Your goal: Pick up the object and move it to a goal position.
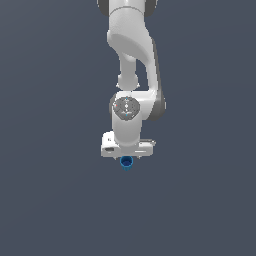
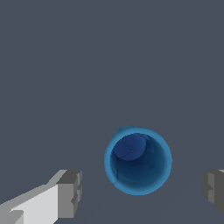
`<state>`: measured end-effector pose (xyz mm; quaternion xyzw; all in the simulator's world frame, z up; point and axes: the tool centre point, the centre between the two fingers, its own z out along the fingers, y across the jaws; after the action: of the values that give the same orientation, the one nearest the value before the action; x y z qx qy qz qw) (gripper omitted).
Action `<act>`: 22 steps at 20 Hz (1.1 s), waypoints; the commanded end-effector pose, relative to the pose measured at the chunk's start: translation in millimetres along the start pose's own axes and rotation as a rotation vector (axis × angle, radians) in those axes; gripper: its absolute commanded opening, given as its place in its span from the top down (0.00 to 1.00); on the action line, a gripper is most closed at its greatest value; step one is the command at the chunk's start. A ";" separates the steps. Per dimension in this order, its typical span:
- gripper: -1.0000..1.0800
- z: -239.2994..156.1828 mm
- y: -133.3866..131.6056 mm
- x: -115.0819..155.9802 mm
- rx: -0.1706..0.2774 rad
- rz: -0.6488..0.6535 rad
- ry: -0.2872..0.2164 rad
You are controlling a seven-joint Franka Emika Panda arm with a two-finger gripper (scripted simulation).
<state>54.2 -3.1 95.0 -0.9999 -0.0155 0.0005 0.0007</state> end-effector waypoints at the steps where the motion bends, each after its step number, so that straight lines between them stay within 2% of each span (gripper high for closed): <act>1: 0.04 3.7 2.3 2.4 -0.001 0.000 0.001; 7: 0.04 7.3 2.5 1.8 -0.001 0.000 0.000; 16: 0.04 47.9 3.0 1.3 -0.001 0.000 0.000; 22: 0.04 54.7 2.9 2.8 -0.001 0.000 0.001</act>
<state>56.1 -5.8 40.4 -0.9999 -0.0156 0.0008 0.0000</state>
